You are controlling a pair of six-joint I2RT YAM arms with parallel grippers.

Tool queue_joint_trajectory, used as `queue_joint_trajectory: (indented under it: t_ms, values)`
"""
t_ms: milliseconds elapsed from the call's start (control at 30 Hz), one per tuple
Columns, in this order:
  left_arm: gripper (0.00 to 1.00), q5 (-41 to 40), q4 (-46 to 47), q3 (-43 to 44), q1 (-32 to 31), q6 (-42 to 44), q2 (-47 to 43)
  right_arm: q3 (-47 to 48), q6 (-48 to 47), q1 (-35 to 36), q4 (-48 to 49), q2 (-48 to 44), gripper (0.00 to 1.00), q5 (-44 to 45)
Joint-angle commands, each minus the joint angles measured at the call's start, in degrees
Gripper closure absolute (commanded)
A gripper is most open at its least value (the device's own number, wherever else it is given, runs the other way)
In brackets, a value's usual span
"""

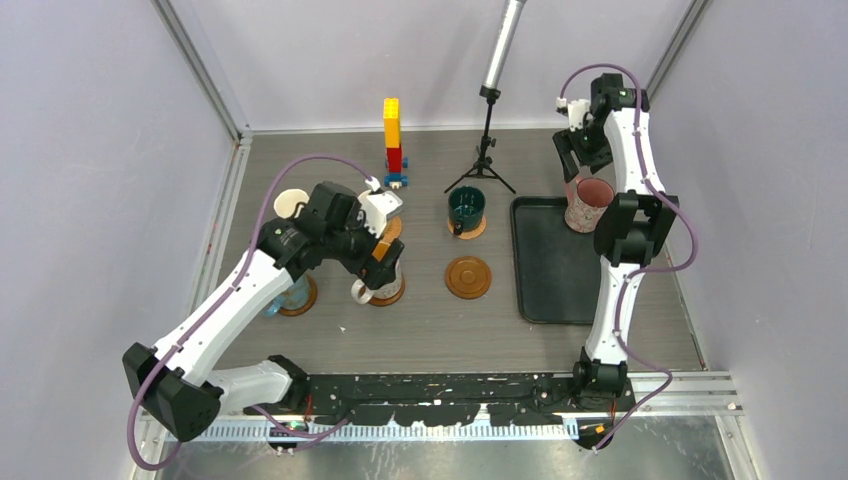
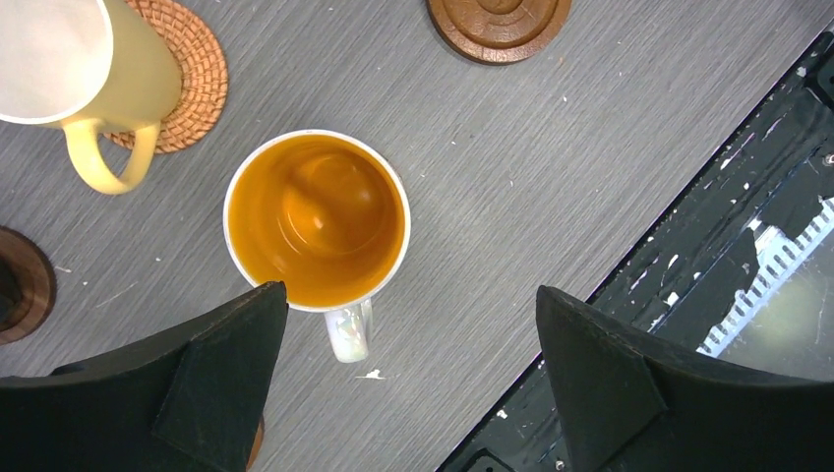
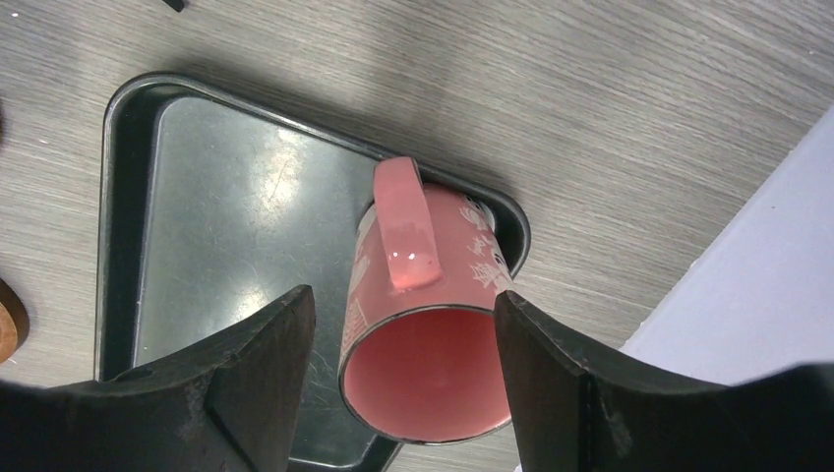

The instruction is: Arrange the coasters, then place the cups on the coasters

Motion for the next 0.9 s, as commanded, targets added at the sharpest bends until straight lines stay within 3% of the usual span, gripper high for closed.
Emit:
queue_joint_trajectory:
  t_ms: [0,300,867]
  values:
    - [0.0,1.3,-0.4,2.7,0.3,0.6,0.7,1.0,-1.6,0.8,0.1,0.5,0.29,-0.8]
    - [0.0,1.3,-0.5,2.6,0.3,0.0,0.9,-1.9,-5.6,1.7,-1.2,1.8,0.37,-2.6]
    - [0.0,1.9,0.0,4.4,0.3,0.0,2.6,-13.8,-15.7,4.4,-1.1,-8.2,0.77,-6.1]
